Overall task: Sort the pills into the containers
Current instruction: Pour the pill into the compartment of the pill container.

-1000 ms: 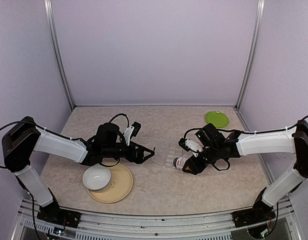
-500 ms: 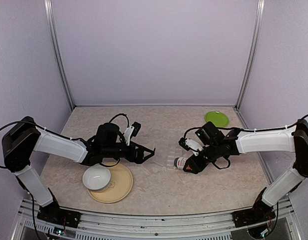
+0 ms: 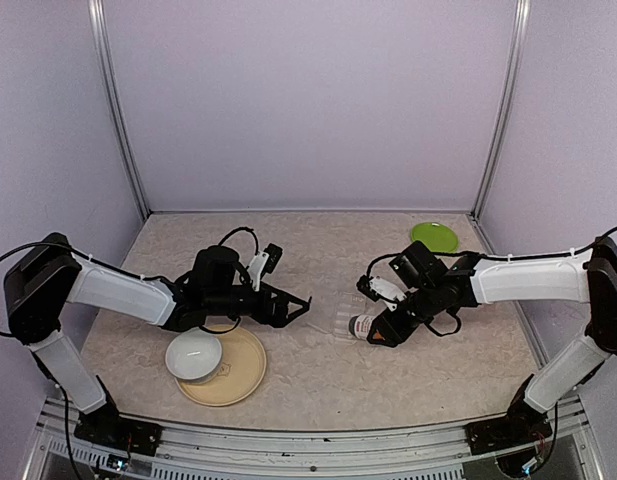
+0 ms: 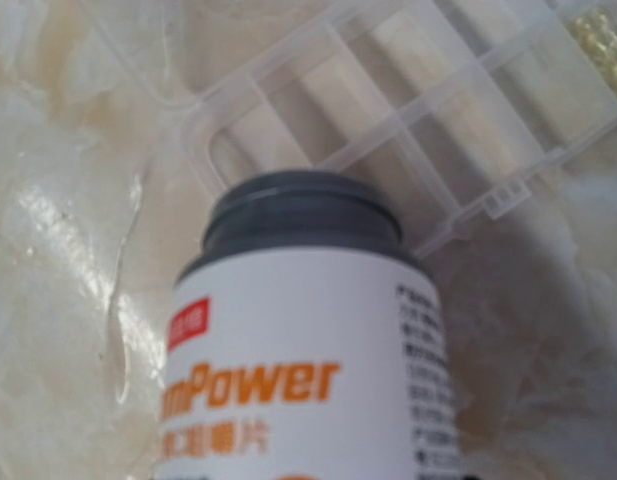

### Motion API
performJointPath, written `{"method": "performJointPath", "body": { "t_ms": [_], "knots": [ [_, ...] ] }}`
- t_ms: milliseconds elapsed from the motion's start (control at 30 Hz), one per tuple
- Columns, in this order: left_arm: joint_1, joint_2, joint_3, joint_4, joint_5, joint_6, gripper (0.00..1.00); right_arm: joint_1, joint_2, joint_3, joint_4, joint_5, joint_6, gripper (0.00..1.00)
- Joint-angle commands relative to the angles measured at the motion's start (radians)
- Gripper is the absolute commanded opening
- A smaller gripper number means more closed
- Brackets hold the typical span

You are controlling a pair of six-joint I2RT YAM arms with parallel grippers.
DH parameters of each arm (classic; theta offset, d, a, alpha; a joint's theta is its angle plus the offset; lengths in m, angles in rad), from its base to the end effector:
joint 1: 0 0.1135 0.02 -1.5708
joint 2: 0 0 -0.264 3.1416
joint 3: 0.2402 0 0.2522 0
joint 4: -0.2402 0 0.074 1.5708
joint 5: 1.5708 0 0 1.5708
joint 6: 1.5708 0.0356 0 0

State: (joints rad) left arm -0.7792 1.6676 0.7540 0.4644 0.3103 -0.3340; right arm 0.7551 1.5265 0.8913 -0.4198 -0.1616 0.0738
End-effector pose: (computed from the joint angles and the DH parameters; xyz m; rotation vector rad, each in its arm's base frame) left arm 0.2342 -0.2466 0.1721 0.6773 2.0403 -0.9940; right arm 0.2108 0.2063 0.1853 -0.9537 2.5183 0.4855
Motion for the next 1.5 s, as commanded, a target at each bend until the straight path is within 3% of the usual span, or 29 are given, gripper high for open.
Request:
{"method": "performJointPath", "body": {
  "t_ms": [0,1467],
  "knots": [
    [0.006,0.009,-0.001,0.033,0.009,-0.003,0.99,-0.011,0.011,0.032,-0.012,-0.019,-0.008,0.15],
    [0.005,0.014,-0.001,0.034,0.013,-0.005,0.99,-0.011,-0.034,0.047,-0.028,0.004,-0.014,0.15]
  ]
}}
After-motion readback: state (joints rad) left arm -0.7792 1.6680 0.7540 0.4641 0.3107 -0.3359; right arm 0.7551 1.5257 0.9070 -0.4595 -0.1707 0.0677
